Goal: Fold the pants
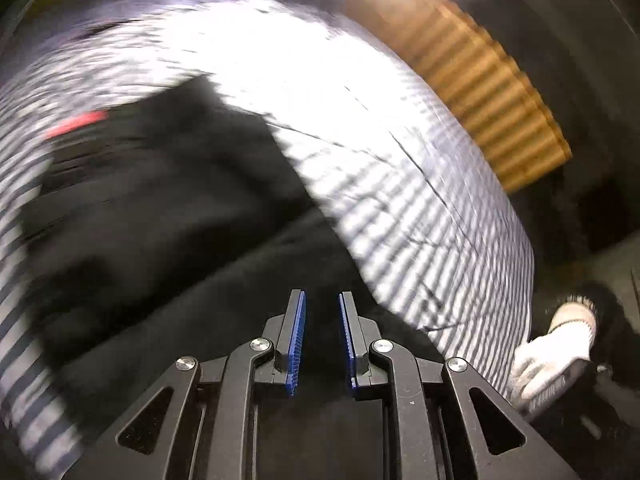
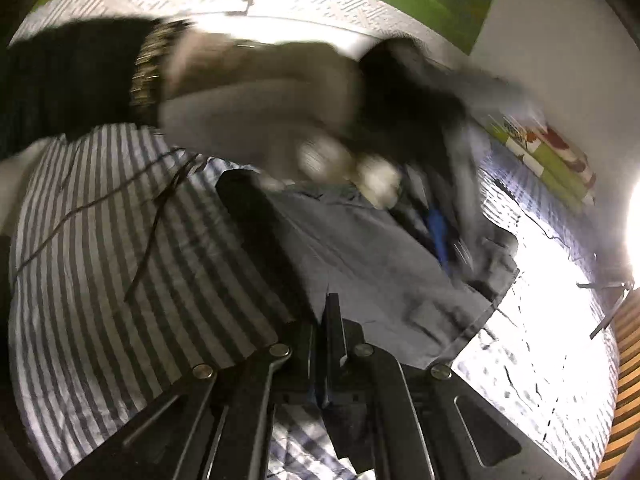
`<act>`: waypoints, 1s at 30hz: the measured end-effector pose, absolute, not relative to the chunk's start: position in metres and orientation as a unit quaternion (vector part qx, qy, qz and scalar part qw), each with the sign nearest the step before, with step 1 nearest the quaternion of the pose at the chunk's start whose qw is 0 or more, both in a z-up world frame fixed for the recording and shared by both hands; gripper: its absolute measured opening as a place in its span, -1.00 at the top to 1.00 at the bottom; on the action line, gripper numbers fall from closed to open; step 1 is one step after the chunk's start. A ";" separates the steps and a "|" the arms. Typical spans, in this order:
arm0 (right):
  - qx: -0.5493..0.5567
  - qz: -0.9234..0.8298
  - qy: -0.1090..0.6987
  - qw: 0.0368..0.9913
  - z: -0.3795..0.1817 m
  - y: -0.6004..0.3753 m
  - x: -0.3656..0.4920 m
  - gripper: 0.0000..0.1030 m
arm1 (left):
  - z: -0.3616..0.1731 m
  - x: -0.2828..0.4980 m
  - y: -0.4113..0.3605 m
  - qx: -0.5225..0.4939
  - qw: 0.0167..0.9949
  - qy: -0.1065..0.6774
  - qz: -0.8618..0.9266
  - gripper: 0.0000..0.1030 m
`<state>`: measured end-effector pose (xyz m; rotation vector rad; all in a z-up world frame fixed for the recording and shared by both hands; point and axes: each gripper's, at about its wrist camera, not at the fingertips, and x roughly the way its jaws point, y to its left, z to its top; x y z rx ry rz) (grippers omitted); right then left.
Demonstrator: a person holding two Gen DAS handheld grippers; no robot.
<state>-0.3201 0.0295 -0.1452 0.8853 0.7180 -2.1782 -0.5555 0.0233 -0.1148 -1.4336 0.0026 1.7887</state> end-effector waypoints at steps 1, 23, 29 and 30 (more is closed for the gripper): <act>0.340 -0.834 0.274 0.336 -0.147 0.030 -0.319 0.94 | -0.123 -0.554 0.038 -0.573 0.417 0.020 0.705 0.63; 0.328 -0.855 0.223 0.332 -0.085 0.067 -0.385 0.94 | -0.089 -0.572 -0.173 -0.565 0.196 -0.097 0.795 0.33; 0.364 -0.866 0.190 0.286 -0.076 0.082 -0.492 0.94 | -0.032 -0.560 -0.219 -0.472 0.128 -0.178 0.854 0.22; 0.372 -0.866 0.181 0.281 -0.079 0.083 -0.506 0.94 | -0.028 -0.557 -0.220 -0.463 0.122 -0.178 0.860 0.22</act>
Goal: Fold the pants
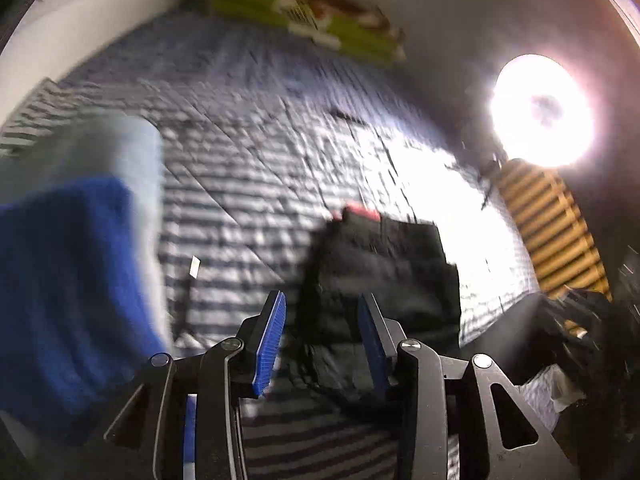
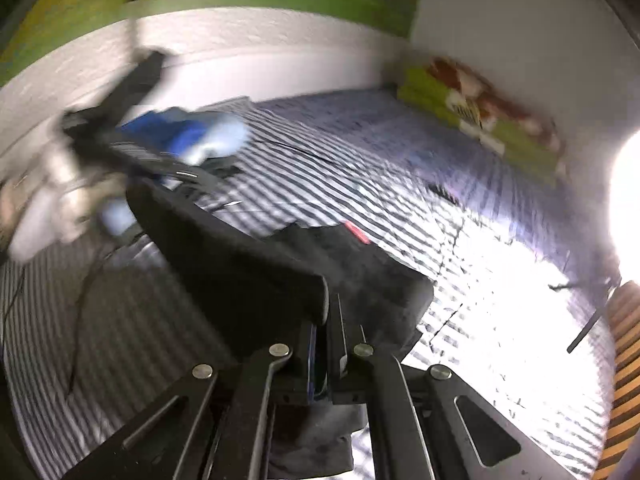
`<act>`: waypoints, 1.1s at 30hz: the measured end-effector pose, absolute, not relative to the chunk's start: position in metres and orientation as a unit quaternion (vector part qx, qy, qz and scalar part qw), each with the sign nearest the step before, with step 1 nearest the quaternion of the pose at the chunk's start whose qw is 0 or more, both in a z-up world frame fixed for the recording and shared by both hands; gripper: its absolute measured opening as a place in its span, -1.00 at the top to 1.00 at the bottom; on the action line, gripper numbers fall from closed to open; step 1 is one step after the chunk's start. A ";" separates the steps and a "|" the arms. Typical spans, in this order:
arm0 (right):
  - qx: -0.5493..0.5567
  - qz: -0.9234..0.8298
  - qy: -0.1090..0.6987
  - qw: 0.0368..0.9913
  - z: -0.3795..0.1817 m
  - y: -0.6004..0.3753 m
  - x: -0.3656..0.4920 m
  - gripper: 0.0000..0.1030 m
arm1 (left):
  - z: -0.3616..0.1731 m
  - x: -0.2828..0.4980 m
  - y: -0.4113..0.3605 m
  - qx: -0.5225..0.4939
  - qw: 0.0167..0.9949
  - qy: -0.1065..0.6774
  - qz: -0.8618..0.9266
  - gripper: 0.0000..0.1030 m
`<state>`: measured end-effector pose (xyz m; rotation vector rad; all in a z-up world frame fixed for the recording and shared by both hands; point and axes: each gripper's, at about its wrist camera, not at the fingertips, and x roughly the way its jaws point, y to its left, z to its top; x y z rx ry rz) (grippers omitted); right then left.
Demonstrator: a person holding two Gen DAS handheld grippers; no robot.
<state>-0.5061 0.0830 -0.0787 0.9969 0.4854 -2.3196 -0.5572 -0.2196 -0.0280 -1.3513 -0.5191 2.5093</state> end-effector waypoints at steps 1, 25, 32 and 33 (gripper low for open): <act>0.382 -0.866 0.173 0.270 -0.084 0.085 -0.525 0.94 | -0.024 -0.556 -0.219 -0.453 0.120 -0.177 0.865 0.22; 0.404 -0.906 0.055 0.110 -0.122 0.155 -0.633 0.06 | -0.132 -0.631 -0.086 -0.491 0.126 -0.069 0.859 0.21; 0.391 -0.894 0.050 0.215 -0.130 0.138 -0.555 0.18 | -0.128 -0.632 -0.090 -0.479 0.121 -0.071 0.867 0.21; 0.393 -0.893 0.054 0.210 -0.137 0.137 -0.557 0.18 | -0.127 -0.632 -0.092 -0.477 0.119 -0.079 0.867 0.21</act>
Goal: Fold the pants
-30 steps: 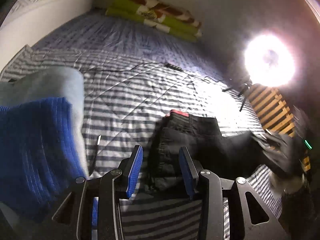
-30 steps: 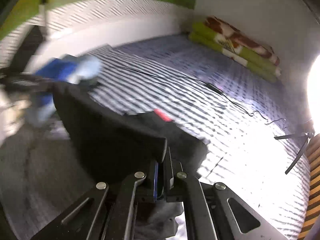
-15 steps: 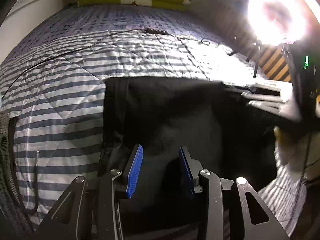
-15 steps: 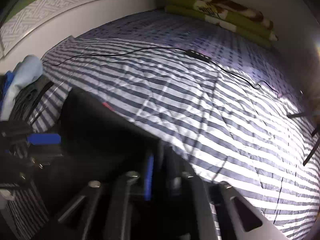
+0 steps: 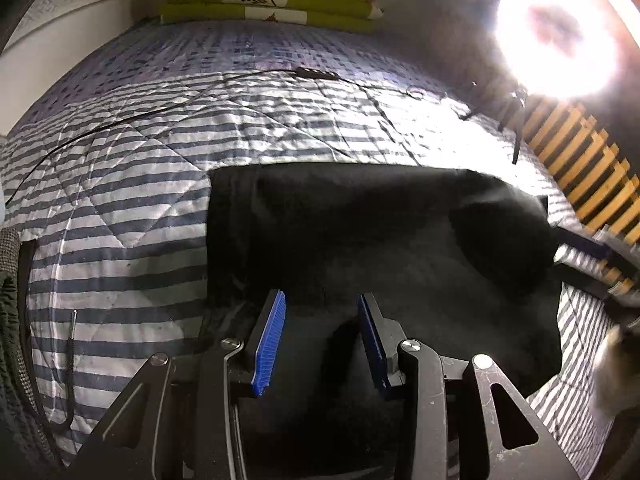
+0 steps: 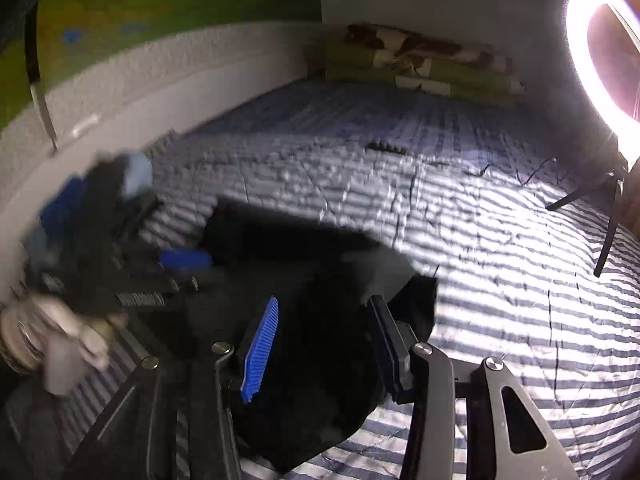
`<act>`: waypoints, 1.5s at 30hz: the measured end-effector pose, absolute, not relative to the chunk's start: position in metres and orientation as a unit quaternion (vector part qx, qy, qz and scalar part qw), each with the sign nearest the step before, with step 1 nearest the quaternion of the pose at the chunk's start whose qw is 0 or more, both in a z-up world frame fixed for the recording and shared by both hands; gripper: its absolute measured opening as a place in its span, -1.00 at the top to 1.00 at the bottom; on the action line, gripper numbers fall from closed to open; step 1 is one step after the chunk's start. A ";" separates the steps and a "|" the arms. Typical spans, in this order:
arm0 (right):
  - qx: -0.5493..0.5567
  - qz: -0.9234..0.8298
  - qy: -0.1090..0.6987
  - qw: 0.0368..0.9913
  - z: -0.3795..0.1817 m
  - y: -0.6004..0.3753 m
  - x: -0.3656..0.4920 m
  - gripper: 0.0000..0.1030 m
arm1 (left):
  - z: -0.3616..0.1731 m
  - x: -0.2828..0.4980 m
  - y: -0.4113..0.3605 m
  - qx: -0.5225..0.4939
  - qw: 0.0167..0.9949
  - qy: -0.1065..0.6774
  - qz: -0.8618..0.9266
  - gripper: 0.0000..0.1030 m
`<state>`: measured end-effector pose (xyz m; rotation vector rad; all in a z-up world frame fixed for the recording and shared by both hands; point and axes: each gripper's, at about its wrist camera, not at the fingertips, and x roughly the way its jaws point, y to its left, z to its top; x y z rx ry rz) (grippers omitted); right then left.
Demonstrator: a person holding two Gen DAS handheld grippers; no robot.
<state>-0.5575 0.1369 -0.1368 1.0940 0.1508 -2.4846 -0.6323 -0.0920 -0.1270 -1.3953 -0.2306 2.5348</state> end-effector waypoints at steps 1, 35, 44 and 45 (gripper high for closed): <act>0.401 -0.894 0.050 0.193 -0.147 0.139 -0.570 0.18 | -0.127 -0.633 -0.096 -0.475 0.120 -0.093 0.867 0.21; 0.554 -0.789 -0.187 0.189 -0.200 0.139 -0.544 0.65 | -0.137 -0.571 -0.150 -0.516 0.057 -0.271 0.810 0.61; 0.593 -0.758 -0.169 0.212 -0.182 0.157 -0.443 0.67 | -0.118 -0.454 -0.114 -0.542 0.097 -0.272 0.790 0.65; 0.595 -0.758 -0.162 0.214 -0.181 0.158 -0.429 0.67 | -0.116 -0.430 -0.107 -0.543 0.099 -0.267 0.790 0.65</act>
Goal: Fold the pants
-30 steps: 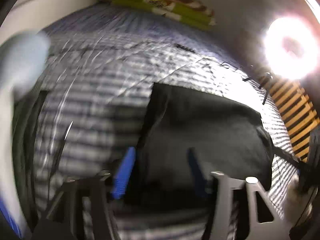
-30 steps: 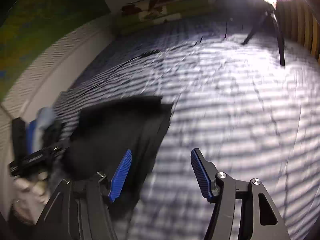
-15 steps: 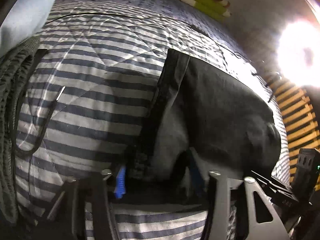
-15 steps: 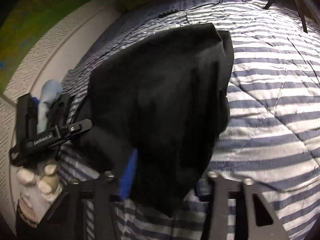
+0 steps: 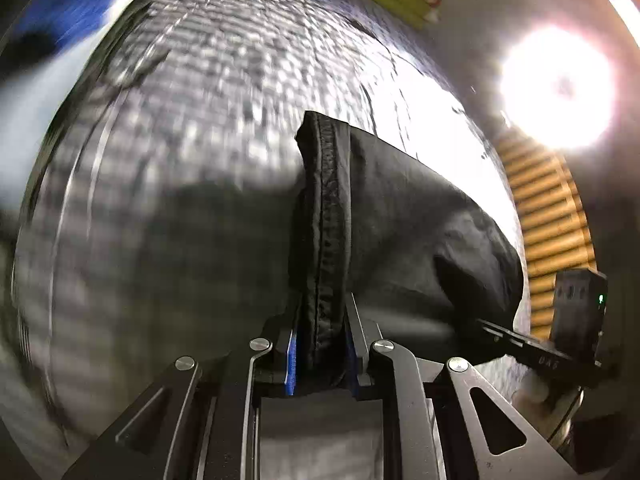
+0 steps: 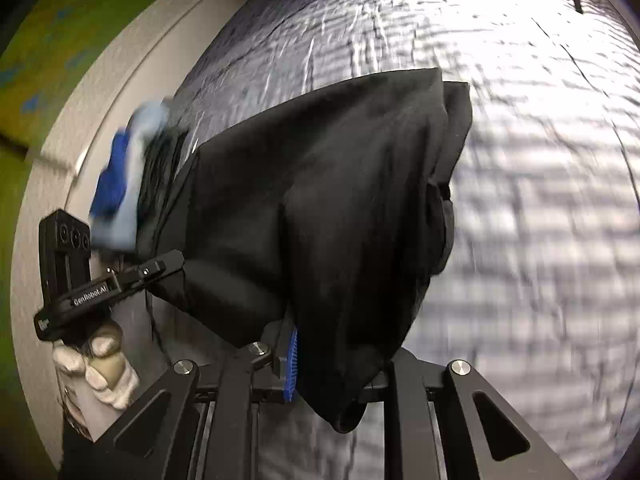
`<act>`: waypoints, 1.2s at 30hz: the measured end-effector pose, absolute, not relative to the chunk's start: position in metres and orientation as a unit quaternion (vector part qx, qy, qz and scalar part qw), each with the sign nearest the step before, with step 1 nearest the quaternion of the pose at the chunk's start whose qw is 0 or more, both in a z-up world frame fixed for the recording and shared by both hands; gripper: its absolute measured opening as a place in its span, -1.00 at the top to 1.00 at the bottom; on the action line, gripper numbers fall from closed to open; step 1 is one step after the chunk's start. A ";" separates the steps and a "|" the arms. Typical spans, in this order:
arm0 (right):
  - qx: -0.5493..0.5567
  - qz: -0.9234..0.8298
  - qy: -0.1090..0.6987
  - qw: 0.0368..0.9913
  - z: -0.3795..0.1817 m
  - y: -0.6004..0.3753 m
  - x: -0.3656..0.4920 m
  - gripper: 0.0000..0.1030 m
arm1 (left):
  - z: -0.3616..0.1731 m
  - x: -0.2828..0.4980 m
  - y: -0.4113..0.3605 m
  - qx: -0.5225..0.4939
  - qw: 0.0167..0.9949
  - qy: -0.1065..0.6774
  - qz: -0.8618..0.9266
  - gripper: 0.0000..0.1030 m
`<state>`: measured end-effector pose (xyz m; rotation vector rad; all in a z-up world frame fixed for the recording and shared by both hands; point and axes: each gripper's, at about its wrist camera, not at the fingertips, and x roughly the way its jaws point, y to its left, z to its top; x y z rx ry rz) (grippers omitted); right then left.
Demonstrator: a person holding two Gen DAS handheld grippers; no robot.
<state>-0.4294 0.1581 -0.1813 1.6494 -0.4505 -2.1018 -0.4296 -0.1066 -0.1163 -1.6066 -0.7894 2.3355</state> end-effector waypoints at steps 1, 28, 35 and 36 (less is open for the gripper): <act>0.597 -0.757 -0.153 0.218 -0.180 0.158 -0.406 0.67 | -0.116 -0.413 -0.102 -0.545 0.099 -0.266 0.789 0.65; 0.508 -0.832 0.037 0.221 -0.146 0.163 -0.126 0.36 | -0.080 -0.151 -0.058 -0.519 0.011 -0.088 0.850 0.16; 0.432 -0.863 0.059 0.254 -0.127 0.152 -0.127 0.36 | -0.071 -0.189 -0.027 -0.477 0.033 -0.074 0.875 0.16; 0.427 -0.865 0.066 0.255 -0.130 0.145 -0.129 0.36 | -0.071 -0.195 -0.019 -0.469 0.032 -0.065 0.880 0.16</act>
